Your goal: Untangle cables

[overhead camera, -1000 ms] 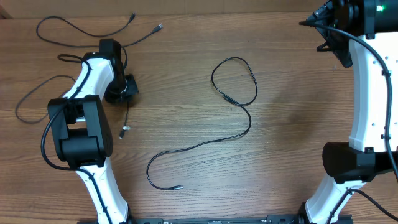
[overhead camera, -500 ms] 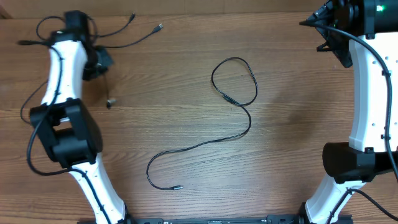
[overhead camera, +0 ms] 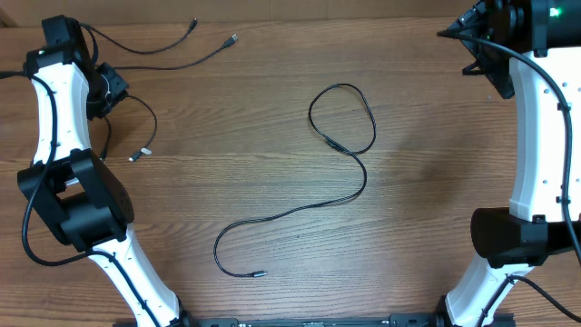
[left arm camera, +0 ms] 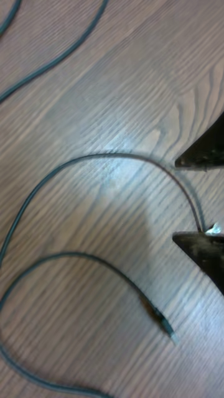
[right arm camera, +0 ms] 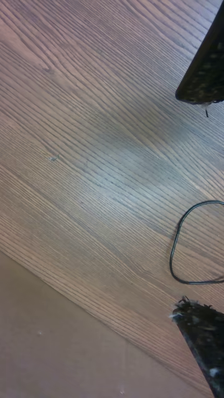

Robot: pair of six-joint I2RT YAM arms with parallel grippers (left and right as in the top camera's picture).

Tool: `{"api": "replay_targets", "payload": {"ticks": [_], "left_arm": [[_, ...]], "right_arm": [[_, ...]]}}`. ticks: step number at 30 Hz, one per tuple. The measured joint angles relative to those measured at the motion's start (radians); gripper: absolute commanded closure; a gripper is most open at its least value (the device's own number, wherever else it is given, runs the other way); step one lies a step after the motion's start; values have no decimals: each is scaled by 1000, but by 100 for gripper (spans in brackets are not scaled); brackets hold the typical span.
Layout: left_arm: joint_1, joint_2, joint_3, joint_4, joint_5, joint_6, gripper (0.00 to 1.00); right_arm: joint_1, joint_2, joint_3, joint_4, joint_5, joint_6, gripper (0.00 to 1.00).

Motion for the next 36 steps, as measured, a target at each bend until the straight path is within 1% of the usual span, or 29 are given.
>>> {"api": "replay_targets", "payload": {"ticks": [2,5,6,8,11,13,14,19,21,25,29,34,36], "left_arm": [[-1,0,0,-19,-46,2,59],[3,0,0,-46,-112,2,46],[8,0,0,-59,-133,5,43],[27,0,0,-72,-157,2,42],[85,0,0,-90,-176,2,34],[143,0,0,-103,-185,3,12],[170,2,0,-112,-189,-1,7],[280,45,0,-151,-204,2,3],[301,78,0,-149,-201,2,3],[330,116,-2,-119,-196,6,6],[370,121,-2,-60,-180,42,10],[408,131,-2,-14,-128,68,11],[412,150,-2,-5,-117,68,17]], "right_arm": [[0,0,0,0,0,0,0],[0,0,0,0,0,-1,0],[0,0,0,0,0,-1,0],[0,0,0,0,0,0,0],[0,0,0,0,0,0,0],[0,0,0,0,0,-1,0],[0,0,0,0,0,-1,0],[0,0,0,0,0,0,0],[0,0,0,0,0,-1,0],[0,0,0,0,0,0,0],[0,0,0,0,0,0,0],[0,0,0,0,0,0,0],[0,0,0,0,0,-1,0]]}}
